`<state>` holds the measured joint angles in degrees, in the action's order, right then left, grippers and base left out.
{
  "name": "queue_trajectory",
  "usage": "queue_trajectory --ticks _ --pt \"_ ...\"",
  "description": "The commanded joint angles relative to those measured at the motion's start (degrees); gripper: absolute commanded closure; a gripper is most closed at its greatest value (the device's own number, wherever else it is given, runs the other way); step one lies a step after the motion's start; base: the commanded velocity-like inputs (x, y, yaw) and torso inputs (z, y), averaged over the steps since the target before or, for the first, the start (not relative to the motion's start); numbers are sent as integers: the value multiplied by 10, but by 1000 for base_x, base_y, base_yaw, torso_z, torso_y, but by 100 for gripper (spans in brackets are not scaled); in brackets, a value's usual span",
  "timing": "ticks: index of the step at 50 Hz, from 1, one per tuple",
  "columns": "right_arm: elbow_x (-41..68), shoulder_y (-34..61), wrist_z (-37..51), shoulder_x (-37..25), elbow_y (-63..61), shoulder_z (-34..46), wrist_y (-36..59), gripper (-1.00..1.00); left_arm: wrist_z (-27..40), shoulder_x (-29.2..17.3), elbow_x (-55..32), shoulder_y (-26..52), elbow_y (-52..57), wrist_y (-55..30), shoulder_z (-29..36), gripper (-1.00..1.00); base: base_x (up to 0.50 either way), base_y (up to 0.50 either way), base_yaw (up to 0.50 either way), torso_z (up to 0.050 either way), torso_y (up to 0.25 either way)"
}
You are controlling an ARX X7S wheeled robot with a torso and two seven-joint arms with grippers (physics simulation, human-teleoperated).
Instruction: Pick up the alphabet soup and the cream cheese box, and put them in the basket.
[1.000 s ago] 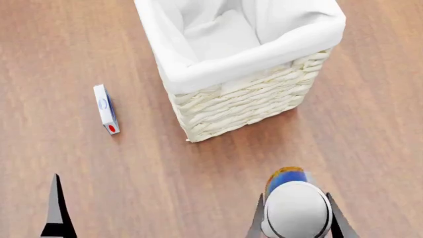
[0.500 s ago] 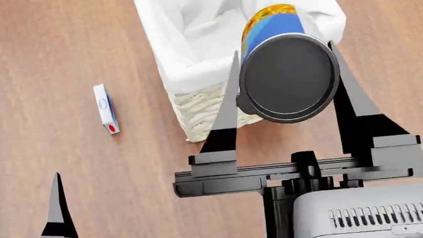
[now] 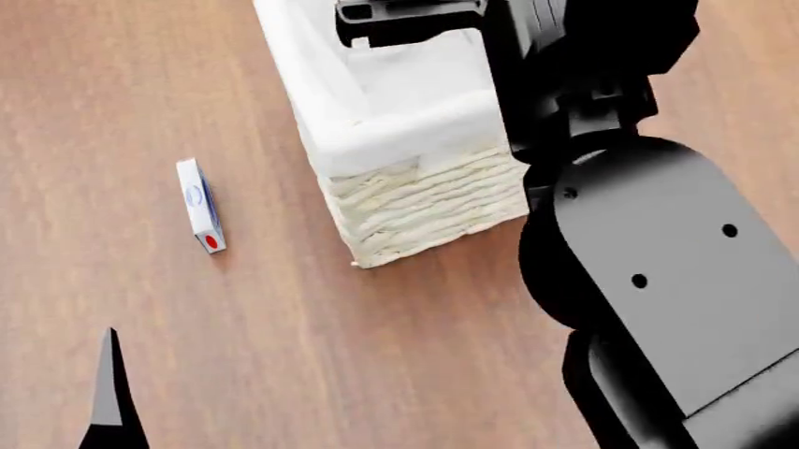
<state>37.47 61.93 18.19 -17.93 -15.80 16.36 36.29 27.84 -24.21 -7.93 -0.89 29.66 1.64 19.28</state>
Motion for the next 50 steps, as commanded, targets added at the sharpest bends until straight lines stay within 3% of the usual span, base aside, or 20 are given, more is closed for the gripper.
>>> queue_trajectory --ticks 1,20,50 --pt "54 158 -63 40 202 -16 93 100 -1 -1 -2 -2 -1 6 2 -100 0 0 0 0 0" --pt "50 192 -75 51 300 2 114 100 -1 -3 -6 1 4 3 4 -100 0 0 0 0 1" --pt "10 158 -107 60 387 44 56 100 6 -6 -6 -4 -2 9 3 -100 0 0 0 0 1"
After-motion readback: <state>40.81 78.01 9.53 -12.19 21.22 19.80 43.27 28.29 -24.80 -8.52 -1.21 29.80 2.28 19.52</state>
